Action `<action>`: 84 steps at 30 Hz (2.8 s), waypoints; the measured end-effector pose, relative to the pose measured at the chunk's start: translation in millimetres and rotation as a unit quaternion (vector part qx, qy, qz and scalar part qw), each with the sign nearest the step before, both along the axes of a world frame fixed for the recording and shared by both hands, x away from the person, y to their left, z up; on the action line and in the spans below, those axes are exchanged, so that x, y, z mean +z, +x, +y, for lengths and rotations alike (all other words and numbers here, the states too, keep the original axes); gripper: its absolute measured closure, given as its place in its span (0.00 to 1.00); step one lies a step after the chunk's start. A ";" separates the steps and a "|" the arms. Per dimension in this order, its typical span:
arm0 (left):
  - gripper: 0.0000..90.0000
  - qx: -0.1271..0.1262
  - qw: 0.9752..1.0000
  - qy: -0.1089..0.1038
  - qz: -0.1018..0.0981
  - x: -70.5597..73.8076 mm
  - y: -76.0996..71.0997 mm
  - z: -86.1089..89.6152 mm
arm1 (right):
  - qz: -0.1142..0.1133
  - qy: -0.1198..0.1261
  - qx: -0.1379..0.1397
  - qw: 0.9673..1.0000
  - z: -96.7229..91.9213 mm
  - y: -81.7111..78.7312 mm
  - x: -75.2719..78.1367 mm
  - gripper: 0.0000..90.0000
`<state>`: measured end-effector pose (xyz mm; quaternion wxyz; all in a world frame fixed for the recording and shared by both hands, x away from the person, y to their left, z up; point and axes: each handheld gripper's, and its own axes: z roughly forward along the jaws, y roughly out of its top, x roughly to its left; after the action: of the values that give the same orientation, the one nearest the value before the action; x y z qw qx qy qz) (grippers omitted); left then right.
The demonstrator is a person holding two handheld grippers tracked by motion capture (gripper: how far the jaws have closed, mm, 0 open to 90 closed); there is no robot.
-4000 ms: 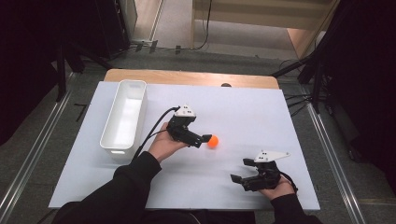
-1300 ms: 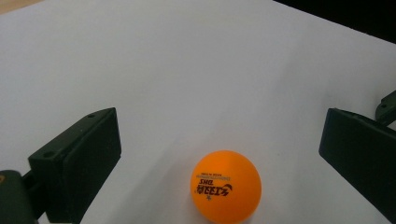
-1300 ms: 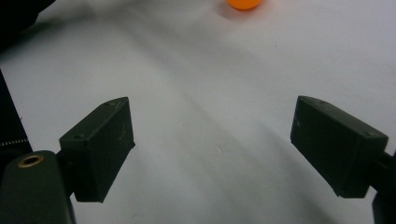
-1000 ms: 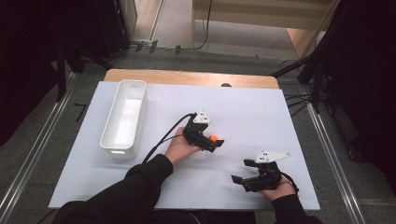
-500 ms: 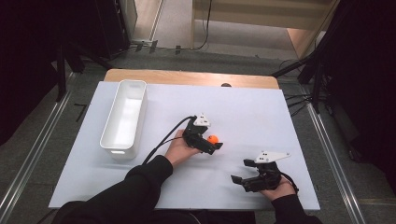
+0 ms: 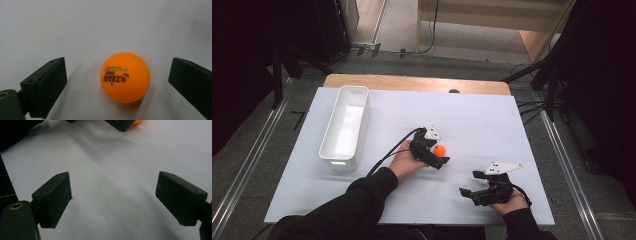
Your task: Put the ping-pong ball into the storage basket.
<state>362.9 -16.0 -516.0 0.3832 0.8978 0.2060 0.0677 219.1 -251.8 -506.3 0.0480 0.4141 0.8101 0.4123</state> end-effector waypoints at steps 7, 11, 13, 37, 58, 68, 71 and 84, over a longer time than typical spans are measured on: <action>0.06 0.006 0.999 0.039 -0.016 -1.5 -2.9 -4.9 | 0.000 0.000 0.000 1.000 -0.1 -0.2 -0.1 0.13; 0.06 0.007 0.999 0.039 -0.018 -1.6 -3.2 -5.1 | -0.001 -0.003 0.001 1.000 -0.1 -0.2 -0.3 0.13; 0.08 0.008 0.999 0.038 -0.018 -1.3 -2.8 -4.4 | -0.002 -0.003 0.001 1.000 0.0 -0.3 -0.3 0.13; 0.42 0.025 0.999 0.014 -0.026 0.6 -5.8 3.2 | -0.003 -0.008 0.000 1.000 0.2 -1.2 0.1 0.13; 0.56 0.018 1.000 0.003 -0.023 0.7 -8.0 4.2 | -0.003 -0.010 0.006 1.000 0.6 -0.8 0.0 0.13; 0.56 0.021 1.000 -0.006 -0.012 1.3 -6.2 5.6 | -0.001 -0.010 0.004 1.000 1.4 -0.9 -0.2 0.13; 0.56 0.021 1.000 -0.011 -0.008 2.3 -5.9 5.9 | -0.001 -0.010 0.004 1.000 1.2 -0.9 -0.2 0.13; 0.56 0.022 0.999 -0.037 -0.011 15.4 -4.6 11.1 | 0.000 -0.010 0.003 1.000 1.5 -0.9 -0.1 0.13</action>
<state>358.3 -4.9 -500.6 0.4171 0.8773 0.2241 0.0780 218.2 -250.3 -506.4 0.0510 0.4108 0.8153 0.4047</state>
